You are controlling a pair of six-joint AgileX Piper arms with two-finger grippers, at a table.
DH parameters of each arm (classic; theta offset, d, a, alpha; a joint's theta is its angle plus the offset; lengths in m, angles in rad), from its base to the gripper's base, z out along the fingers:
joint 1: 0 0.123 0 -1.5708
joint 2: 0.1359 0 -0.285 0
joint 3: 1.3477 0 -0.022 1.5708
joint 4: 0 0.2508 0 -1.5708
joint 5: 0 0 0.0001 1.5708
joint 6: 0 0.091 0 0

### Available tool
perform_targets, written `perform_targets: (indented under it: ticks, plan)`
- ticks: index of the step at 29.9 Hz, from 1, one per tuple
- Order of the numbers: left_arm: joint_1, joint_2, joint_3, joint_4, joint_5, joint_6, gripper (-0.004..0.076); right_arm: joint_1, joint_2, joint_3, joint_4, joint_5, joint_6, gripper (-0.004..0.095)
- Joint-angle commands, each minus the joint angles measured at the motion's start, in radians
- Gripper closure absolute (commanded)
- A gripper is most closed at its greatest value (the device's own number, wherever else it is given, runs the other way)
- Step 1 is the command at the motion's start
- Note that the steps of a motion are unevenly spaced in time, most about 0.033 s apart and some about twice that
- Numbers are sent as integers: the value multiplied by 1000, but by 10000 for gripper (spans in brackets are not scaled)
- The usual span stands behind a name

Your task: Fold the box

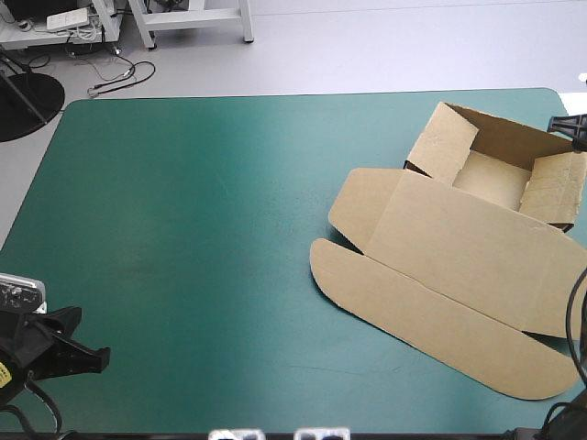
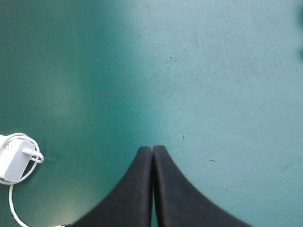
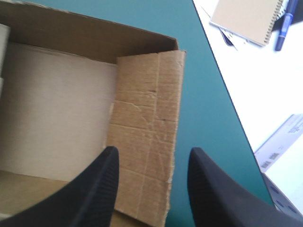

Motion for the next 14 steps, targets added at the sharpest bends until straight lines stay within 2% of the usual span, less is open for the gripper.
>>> perform_targets:
  ticks: [1, 4, 7, 9, 14]
  plan:
    - [-2, -3, 11, 10, -16, 5, 734, -5, -138, -24, 112, 6, -32, 589]
    - [-2, -35, 69, 8, -80, 10, 734, 1, -228, 38, 243, 6, -95, 758]
    - [-2, -69, 136, 6, -111, 10, 734, 32, -332, 149, 264, 6, -138, 896]
    - [-2, -96, 181, 6, -122, 10, 734, 58, -401, 249, 262, 6, -140, 925]
    - [-2, -157, 281, -10, -195, 10, 734, 110, -556, 510, 274, 1, -189, 925]
